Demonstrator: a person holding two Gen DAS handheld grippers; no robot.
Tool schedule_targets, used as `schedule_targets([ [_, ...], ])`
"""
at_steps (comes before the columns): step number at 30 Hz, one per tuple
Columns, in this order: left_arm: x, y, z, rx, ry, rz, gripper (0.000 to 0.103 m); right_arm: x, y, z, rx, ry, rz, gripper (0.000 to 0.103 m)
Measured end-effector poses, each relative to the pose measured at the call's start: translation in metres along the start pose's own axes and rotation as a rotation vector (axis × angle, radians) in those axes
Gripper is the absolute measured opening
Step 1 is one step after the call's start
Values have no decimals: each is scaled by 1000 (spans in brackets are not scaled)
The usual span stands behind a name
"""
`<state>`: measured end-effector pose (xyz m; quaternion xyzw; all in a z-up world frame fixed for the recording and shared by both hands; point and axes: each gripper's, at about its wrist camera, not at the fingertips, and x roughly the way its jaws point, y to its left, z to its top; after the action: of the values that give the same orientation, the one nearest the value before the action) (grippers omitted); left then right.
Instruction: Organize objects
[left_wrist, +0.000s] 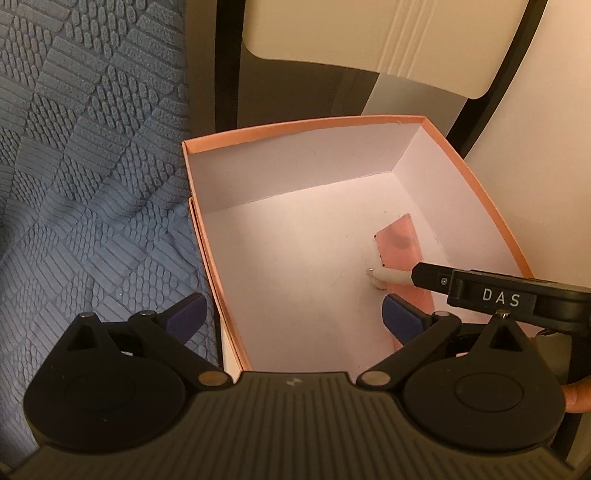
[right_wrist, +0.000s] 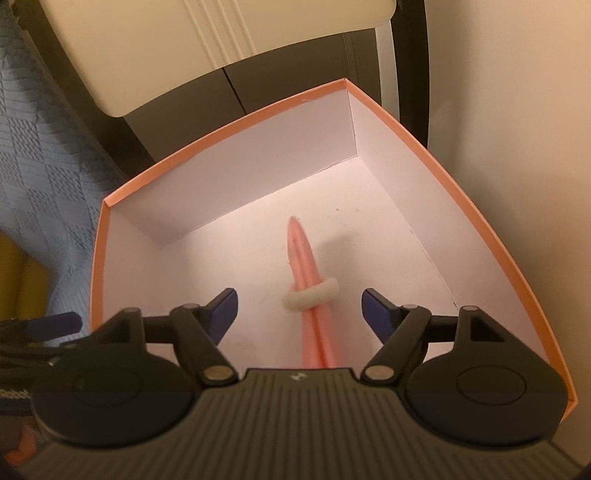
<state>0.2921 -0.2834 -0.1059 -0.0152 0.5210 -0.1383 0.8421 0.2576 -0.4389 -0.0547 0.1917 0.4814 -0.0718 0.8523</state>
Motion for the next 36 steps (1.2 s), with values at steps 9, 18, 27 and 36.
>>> schedule_targets([
  [9, -36, -4, -2, 6, -54, -17, 103, -38, 9, 5, -6, -65, -8, 103],
  [18, -94, -4, -13, 12, -132, -35, 103, -100, 34, -2, -38, -143, -4, 103],
  [27, -156, -3, -41, 28, -209, -56, 103, -165, 53, -24, -66, -230, -17, 103],
  [36, -211, 12, -77, 50, -258, -60, 103, -215, 76, -57, -99, -298, -37, 103],
])
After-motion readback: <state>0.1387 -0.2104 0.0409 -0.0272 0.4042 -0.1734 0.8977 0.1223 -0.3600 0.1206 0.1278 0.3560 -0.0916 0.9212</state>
